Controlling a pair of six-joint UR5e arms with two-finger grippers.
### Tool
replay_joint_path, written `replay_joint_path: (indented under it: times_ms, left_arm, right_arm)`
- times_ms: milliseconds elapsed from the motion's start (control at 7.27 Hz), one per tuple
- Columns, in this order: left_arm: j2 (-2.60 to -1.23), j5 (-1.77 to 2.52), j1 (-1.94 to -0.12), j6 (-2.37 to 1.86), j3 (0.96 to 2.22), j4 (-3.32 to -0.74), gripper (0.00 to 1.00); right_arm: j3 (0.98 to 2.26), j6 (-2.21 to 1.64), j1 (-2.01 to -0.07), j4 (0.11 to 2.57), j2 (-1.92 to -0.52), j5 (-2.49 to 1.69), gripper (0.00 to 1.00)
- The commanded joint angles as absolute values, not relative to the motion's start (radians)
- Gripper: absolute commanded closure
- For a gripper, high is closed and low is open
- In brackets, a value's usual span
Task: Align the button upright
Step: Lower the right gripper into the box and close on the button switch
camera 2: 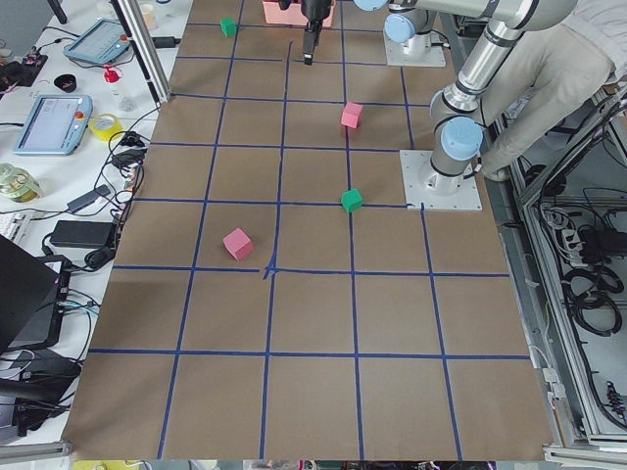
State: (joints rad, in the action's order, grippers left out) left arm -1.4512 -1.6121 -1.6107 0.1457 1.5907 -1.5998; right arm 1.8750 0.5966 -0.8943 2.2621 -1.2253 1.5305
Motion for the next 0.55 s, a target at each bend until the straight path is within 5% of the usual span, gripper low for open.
replay_joint_path:
  times_ms: [0, 412]
  left_arm:
    - [-1.451, -1.612, -1.611, 0.147, 1.591, -1.600, 0.00]
    - [-1.451, -1.612, -1.611, 0.147, 1.591, -1.600, 0.00]
  right_arm:
    - [1.876, 0.600, -0.894, 2.263, -1.215, 1.531, 0.00]
    - [1.876, 0.601, -0.894, 2.270, -1.186, 1.542, 0.00]
